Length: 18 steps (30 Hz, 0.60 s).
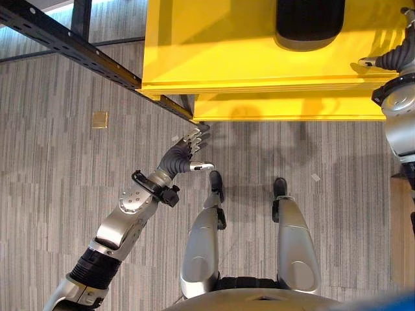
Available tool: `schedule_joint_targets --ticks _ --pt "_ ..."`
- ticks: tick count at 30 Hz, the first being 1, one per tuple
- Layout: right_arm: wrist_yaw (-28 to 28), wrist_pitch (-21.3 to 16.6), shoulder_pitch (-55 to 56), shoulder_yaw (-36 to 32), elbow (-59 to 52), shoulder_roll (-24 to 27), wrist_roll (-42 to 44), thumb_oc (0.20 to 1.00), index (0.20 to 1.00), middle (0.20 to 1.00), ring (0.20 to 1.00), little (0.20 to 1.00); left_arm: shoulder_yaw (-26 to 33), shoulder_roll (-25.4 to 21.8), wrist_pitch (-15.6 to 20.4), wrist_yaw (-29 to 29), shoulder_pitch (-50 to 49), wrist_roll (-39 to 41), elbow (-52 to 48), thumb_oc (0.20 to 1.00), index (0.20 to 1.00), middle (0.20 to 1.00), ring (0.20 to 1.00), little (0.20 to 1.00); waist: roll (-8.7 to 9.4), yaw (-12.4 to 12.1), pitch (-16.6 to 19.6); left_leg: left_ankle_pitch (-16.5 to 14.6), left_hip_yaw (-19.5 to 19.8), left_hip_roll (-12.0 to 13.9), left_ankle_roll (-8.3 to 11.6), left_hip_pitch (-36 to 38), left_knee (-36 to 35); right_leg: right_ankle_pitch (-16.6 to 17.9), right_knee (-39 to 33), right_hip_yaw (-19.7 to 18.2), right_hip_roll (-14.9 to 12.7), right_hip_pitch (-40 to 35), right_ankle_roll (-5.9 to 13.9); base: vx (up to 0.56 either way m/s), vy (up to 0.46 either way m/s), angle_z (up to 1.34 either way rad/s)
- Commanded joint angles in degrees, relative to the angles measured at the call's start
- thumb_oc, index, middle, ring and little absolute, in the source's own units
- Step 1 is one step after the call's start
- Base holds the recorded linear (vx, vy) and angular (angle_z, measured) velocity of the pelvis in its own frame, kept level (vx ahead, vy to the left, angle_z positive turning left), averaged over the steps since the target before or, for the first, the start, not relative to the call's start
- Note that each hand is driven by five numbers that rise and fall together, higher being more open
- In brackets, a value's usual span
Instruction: Move parts from the plastic box to the shelf.
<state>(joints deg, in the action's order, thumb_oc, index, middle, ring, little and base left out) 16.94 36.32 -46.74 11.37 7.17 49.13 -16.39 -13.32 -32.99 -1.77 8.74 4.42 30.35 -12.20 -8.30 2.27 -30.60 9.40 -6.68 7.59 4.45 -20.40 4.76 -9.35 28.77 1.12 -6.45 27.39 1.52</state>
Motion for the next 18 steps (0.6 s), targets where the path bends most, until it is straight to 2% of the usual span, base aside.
schedule_joint_targets --ticks 1,4,8,10,13,18 --pt "3.0 -1.0 -1.0 -4.3 -3.6 1.2 1.5 1.0 1.0 1.0 1.0 1.0 -0.7 1.3 3.7 -0.7 -1.8 1.9 -2.6 1.0 1.0 1.0 1.0 1.0 0.54 0.8 1.0 -7.0 1.2 -1.3 -0.46 3.4 1.5 -1.8 -3.3 0.4 2.5 -4.8 -0.5 -0.01 0.048 -0.14" --pt "0.2 -2.5 2.2 -6.1 -6.0 1.0 2.0 1.0 1.0 1.0 1.0 1.0 -0.2 1.4 3.7 -1.0 -2.3 2.2 -2.8 1.0 1.0 1.0 1.0 1.0 0.85 1.3 1.2 -7.1 0.9 -1.2 -0.43 3.8 1.1 -1.5 -4.0 0.2 2.6 -5.2 -0.29 -0.01 0.038 -0.05" --pt "-8.6 -4.8 8.0 -6.6 -13.2 0.2 -0.9 1.0 1.0 1.0 1.0 1.0 0.8 1.4 3.4 -1.1 -2.9 2.1 -3.6 1.0 1.0 1.0 1.0 1.0 1.62 2.4 1.4 -7.3 0.2 -0.9 -0.42 4.3 0.7 -1.0 -5.1 -0.3 2.8 -5.6 0.01 -0.03 0.025 -0.04" --pt "-16.8 -6.5 11.3 -4.9 -19.8 -0.4 -2.7 1.0 1.0 1.0 1.0 1.0 1.4 1.6 2.8 -1.3 -2.8 1.8 -3.9 1.0 1.0 1.0 1.0 1.0 2.34 2.9 1.7 -7.4 -0.2 -0.9 -0.57 4.7 0.4 -0.5 -6.4 -0.5 3.1 -6.2 0.27 -0.04 0.016 -0.04" --pt "-23.6 -7.4 13.2 -1.7 -25.5 -1.6 -4.0 1.0 1.0 1.0 1.0 1.0 1.4 1.7 2.4 -1.8 -2.3 1.3 -4.0 1.0 1.0 1.0 1.0 1.0 3.14 2.9 1.7 -7.4 -0.5 -0.8 -0.71 5.0 0.1 0.2 -7.7 -0.3 3.2 -6.9 0.42 -0.04 0.004 -0.02" --pt "-26.6 -10.5 14.5 2.6 -29.6 -3.4 -5.4 1.0 1.0 1.0 1.0 1.0 1.2 1.9 2.0 -2.5 -1.6 0.3 -4.1 1.0 1.0 1.0 1.0 1.0 3.8 2.6 1.7 -7.4 -0.5 -1.0 -0.97 4.9 0.0 0.9 -9.1 0.1 3.4 -7.5 0.63 -0.01 0.004 0.01"
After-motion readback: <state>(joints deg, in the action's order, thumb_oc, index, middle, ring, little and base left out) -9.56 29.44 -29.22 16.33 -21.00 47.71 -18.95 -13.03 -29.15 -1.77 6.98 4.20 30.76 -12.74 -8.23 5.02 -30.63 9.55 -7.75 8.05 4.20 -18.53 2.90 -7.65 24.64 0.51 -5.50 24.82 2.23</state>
